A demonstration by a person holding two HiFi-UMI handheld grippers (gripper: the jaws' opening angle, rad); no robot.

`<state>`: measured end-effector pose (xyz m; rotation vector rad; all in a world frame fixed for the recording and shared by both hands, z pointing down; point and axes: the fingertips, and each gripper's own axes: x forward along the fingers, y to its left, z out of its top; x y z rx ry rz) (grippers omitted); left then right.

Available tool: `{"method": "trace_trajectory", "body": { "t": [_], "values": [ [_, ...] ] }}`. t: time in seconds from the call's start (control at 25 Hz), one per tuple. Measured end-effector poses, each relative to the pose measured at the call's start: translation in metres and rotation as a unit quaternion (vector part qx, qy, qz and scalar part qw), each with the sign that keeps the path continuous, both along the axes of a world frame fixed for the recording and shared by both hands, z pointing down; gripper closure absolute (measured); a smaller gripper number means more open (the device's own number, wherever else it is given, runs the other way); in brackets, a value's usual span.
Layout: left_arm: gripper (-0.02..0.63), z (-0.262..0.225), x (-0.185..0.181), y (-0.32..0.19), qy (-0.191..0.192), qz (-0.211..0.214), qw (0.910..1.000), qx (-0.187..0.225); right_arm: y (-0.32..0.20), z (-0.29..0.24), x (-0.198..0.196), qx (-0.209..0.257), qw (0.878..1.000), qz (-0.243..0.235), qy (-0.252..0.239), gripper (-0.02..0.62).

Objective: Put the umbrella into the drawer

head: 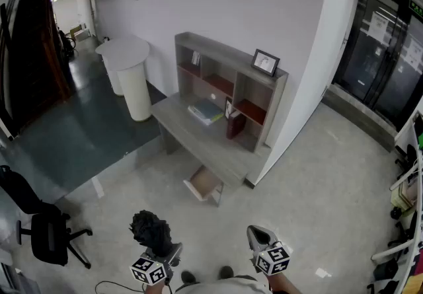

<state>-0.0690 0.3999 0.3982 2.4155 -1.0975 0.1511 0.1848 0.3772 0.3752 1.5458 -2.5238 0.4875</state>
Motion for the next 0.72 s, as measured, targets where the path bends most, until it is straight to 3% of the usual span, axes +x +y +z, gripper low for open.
{"method": "trace_trajectory", "body": {
  "t": [0.72],
  "values": [
    [0.399,0.0014,0.0026,-0.0051,0.009,0.011,0.9999,-0.002,0.0039,0.0042,-0.0062,-0.017,1.000,0.009,-0.022,0.591]
  ]
}}
